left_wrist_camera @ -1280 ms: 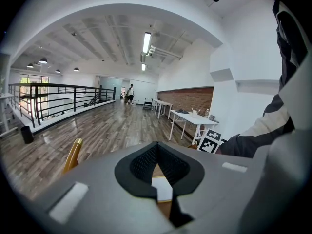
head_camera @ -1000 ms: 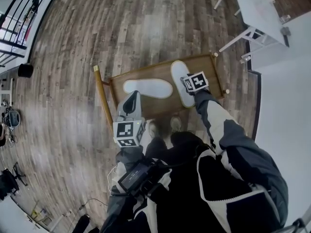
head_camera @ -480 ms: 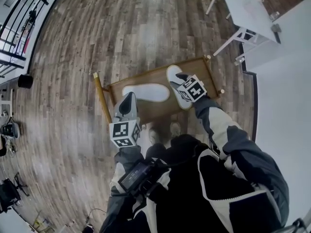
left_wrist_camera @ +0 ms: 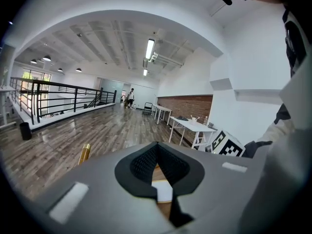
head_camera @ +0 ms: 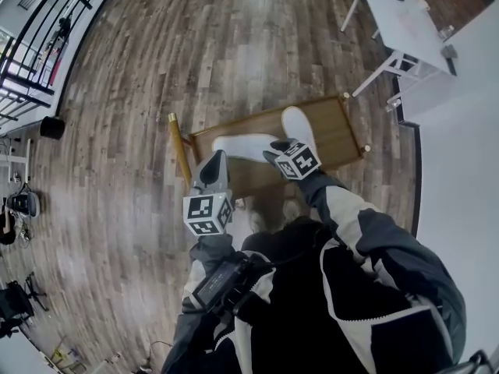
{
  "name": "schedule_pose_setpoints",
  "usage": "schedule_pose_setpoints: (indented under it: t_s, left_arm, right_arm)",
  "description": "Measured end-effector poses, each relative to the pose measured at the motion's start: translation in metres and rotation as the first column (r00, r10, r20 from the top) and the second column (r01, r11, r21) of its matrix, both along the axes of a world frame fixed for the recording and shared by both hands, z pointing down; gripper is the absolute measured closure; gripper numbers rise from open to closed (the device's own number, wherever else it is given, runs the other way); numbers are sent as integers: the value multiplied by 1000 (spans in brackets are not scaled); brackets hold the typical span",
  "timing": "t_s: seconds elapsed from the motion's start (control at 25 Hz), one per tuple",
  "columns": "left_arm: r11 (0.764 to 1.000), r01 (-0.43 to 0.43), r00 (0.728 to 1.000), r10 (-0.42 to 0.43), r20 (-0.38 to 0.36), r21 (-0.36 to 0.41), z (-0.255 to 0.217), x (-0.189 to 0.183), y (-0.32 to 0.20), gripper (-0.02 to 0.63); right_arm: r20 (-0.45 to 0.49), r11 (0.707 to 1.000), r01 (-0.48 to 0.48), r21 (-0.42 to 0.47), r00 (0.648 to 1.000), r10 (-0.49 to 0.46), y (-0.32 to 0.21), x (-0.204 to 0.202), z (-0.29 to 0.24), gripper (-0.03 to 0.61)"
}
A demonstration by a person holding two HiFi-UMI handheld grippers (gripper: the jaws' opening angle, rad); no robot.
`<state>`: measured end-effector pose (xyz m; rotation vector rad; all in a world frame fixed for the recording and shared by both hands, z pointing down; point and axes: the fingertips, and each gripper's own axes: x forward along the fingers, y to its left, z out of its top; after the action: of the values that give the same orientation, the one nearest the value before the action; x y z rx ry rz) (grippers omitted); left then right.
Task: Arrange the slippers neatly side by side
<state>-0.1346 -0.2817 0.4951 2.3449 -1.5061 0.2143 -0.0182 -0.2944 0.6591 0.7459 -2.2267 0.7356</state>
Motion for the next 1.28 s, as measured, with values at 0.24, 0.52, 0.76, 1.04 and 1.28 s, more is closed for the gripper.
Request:
schedule_pose_setpoints:
  t_s: [0.24,0.52,0.76,1.04,1.28]
  left_arm:
    - [998,-60,998,60,26,12,1,-3,8,603]
    - [998,-57,997,57,58,-15,8,-17,17,604]
    - [1000,-20,998,21,62,-21,18,-37,20,603]
    - [1000,-16,998,17,59,-27,22,-41,22,603]
    - [1000,-21,999,21,49,-16,17,-35,19,603]
  right_arm:
    - [-315,894,447,37,854,-414,-9,-32,41,422]
    - [-434,769,628,-121,663,-610,-11,-40,93,415]
    - [-433,768,631,-107,666,-607,-16,-58,104,479]
    - [-425,755,651,-72,665,-614,-16,-63,98,558]
    - [-472,509,859,-48,430,-769,10,-47,68,560]
